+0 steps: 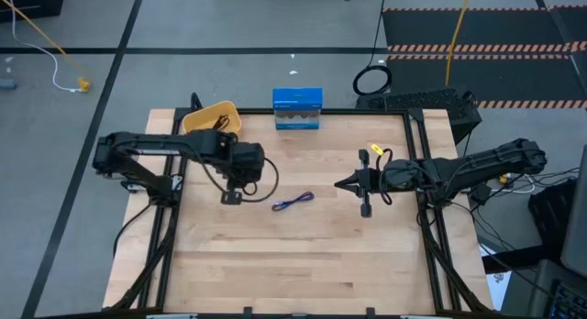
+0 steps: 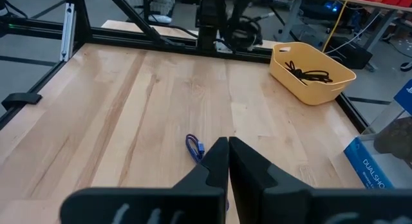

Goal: Pick and place USB-C Cables
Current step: Put the black charger cable into the yellow bin

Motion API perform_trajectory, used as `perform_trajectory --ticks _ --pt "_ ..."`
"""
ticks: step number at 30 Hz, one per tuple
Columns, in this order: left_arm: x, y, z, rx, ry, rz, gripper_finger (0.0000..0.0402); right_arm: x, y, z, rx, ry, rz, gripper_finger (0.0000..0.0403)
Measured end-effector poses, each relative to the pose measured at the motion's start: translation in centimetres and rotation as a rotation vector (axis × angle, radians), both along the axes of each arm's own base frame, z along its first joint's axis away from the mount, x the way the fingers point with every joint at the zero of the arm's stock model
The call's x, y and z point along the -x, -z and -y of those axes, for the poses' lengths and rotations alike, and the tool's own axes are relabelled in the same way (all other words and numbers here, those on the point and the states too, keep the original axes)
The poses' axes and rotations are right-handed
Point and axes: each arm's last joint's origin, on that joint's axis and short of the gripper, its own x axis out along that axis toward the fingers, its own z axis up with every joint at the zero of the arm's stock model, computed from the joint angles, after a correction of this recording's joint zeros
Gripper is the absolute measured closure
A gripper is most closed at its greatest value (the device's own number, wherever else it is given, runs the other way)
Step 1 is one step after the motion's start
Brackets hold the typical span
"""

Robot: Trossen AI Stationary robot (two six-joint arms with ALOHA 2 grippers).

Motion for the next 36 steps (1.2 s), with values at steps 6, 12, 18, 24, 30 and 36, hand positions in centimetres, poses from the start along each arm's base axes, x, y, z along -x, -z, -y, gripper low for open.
perform_trajectory --ticks 6,12,18,24,30,36 --pt "2.6 -2.1 0.1 0.005 -0.028 0.046 0.0360 0.0 0.0 0.0 0.000 0.000 0.000 0.0397" --pt "5.3 -3.7 0.2 0.014 -0.059 0.071 0.0360 0.0 0.0 0.0 0.000 0.000 0.003 0.0397" --pt "8.2 -5.3 0.3 0.014 -0.096 0.119 0.0360 0.0 0.0 0.0 0.000 0.000 0.003 0.0397" --pt "9.7 -6.2 0.4 0.017 -0.120 0.180 0.0360 0.0 -0.1 0.0 -0.001 0.000 0.008 0.0397" --pt "9.7 -6.2 0.4 0.008 -0.102 0.179 0.0360 0.0 -0.1 0.0 -0.001 0.000 0.007 0.0397" --pt "9.7 -6.2 -0.4 -0.064 -0.106 0.174 0.0360 0.0 -0.1 0.0 -0.001 0.000 0.007 0.0397"
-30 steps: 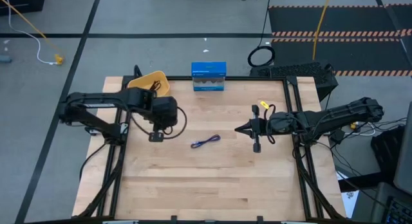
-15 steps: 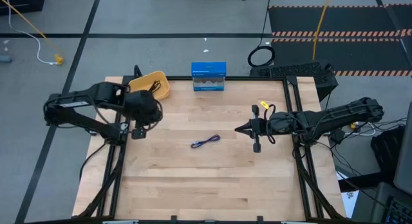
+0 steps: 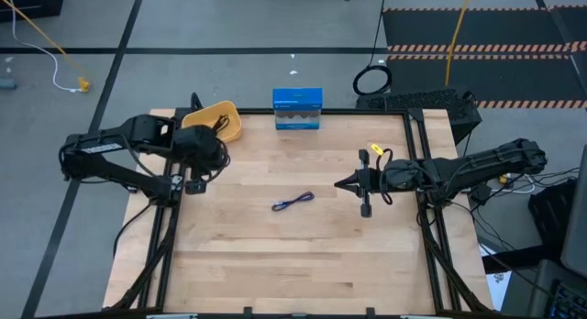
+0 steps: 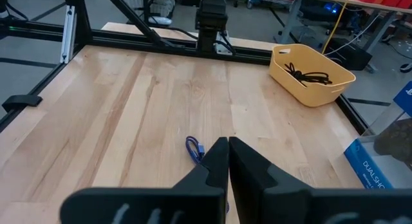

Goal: Pick and place USB-C Cables
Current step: Put the black charger cable into the yellow bin

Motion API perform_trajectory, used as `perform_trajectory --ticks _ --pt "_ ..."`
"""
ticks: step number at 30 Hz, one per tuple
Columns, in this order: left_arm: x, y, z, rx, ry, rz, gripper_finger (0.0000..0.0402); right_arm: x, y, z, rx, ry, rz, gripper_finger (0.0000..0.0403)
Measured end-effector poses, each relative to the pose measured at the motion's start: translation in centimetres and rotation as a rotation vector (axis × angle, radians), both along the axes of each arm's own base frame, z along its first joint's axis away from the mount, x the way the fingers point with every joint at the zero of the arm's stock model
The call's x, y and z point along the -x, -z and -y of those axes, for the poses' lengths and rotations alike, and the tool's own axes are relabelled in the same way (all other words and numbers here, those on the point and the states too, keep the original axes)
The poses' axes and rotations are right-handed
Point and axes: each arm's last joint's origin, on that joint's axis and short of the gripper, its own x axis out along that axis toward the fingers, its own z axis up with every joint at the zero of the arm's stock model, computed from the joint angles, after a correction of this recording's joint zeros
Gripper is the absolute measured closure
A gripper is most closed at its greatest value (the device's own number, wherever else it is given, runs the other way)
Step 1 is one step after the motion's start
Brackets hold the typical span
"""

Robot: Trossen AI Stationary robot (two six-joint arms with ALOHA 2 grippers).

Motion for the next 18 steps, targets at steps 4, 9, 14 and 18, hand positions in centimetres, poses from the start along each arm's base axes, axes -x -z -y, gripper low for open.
perform_trajectory --ticks 4,9,14,18 --pt "0.2 0.0 -1.2 -0.026 -0.032 -0.004 0.0360 0.0 0.0 0.0 0.000 0.000 0.000 0.0397" --pt "0.7 0.0 -3.4 -0.056 -0.097 -0.014 0.0360 0.0 0.0 0.0 0.000 0.000 0.000 0.0397" --pt "1.7 -0.1 -5.8 -0.086 -0.181 -0.030 0.0360 0.0 0.0 0.0 0.000 -0.001 -0.001 0.0397" --pt "2.6 0.0 -7.9 -0.097 -0.281 -0.049 0.0360 0.0 0.0 0.0 0.000 0.000 -0.001 0.0397"
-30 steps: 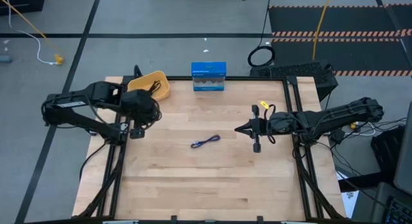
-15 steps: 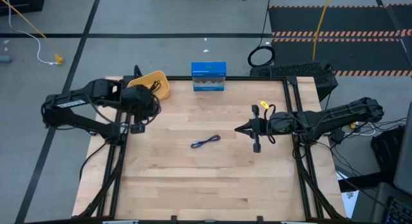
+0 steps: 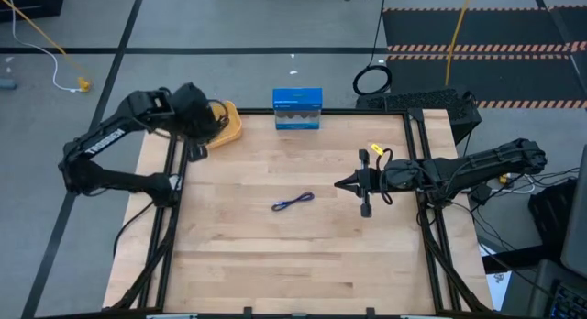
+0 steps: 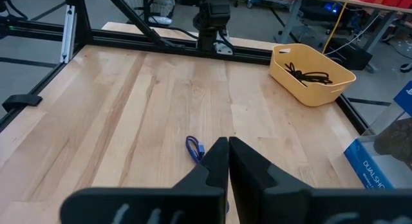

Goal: Pick and place USB-C Cables
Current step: Put the black charger cable into the yellow bin

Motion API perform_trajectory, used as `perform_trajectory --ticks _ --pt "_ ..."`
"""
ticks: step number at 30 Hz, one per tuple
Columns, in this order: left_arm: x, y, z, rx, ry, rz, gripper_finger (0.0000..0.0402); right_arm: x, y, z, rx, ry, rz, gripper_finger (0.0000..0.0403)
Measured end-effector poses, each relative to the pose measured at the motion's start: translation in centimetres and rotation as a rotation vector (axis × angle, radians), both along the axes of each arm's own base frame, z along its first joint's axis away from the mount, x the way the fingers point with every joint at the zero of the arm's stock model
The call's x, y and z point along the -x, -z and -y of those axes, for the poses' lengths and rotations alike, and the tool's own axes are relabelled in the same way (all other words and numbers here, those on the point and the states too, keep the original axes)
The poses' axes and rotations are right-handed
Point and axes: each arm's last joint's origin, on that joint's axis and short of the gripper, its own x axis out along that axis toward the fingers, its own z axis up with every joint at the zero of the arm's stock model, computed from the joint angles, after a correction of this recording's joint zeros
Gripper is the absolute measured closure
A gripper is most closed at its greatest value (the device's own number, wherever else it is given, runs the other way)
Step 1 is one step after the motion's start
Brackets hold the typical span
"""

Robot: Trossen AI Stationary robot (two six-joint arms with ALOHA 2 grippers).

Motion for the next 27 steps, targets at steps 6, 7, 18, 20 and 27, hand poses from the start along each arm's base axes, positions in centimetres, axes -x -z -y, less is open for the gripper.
perform_trajectory --ticks 6,7,18,20,27 --pt "1.1 0.6 -3.4 -0.001 -0.148 -0.030 0.0360 0.0 0.1 0.0 0.003 -0.001 -0.007 0.0397" --pt "1.2 0.7 -3.9 0.001 -0.162 -0.038 0.0360 0.0 0.1 0.0 0.003 -0.001 -0.007 0.0397" --pt "2.2 2.6 -9.5 0.059 -0.312 -0.020 0.0360 0.1 0.2 0.0 0.012 -0.003 -0.024 0.0397" --pt "2.1 3.0 -10.2 0.074 -0.353 -0.016 0.0360 0.1 0.2 0.0 0.013 -0.004 -0.026 0.0397" --pt "1.5 4.6 -12.2 0.114 -0.452 -0.011 0.0360 0.1 0.3 0.0 0.015 -0.004 -0.029 0.0397"
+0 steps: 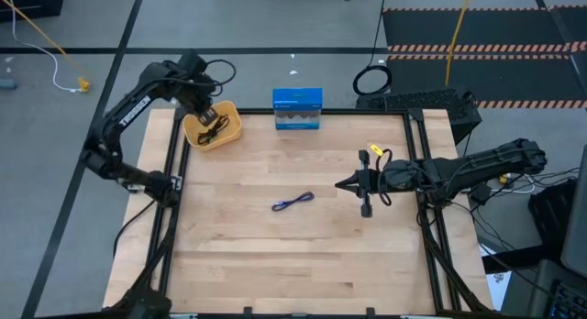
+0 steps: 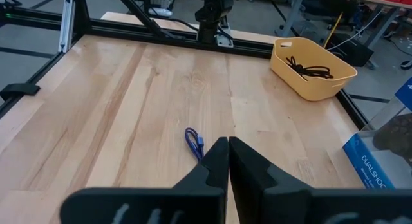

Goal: Pick and place USB-C Cables
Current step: Put the black charger cable into the yellow bin

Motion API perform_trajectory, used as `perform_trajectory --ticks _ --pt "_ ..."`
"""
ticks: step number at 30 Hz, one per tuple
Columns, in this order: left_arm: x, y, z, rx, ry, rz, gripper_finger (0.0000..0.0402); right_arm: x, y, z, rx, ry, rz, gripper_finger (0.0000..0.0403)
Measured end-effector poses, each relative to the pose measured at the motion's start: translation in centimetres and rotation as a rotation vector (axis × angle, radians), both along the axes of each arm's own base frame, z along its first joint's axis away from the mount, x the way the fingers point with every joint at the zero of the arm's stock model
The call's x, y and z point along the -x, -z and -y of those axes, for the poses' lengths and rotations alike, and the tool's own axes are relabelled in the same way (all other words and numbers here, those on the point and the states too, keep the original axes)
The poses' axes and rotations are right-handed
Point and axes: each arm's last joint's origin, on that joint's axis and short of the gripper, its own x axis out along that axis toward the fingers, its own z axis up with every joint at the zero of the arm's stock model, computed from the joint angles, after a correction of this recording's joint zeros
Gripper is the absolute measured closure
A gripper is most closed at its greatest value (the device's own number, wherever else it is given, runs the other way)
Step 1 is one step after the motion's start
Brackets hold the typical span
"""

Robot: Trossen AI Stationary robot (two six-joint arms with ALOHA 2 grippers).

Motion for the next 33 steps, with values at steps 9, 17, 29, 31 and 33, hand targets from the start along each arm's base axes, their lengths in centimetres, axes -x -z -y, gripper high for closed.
perform_trajectory --ticks 9,17,29,31,33 --pt "-0.4 5.4 -0.9 -0.014 -0.077 0.031 0.0360 0.1 0.3 0.0 -0.003 0.004 -0.033 0.0397" --pt "-0.3 9.4 -0.9 -0.029 -0.095 0.047 0.0360 0.1 0.3 0.0 -0.005 0.004 -0.029 0.0397" --pt "0.3 14.3 -0.2 -0.100 -0.167 0.026 0.0360 0.1 0.3 0.0 -0.005 0.004 -0.029 0.0397" --pt "0.4 14.8 -0.1 -0.107 -0.167 0.028 0.0360 0.1 0.3 0.0 -0.004 0.004 -0.029 0.0397" --pt "0.5 15.2 0.0 -0.115 -0.166 0.025 0.0360 0.1 0.3 0.0 -0.004 0.004 -0.029 0.0397"
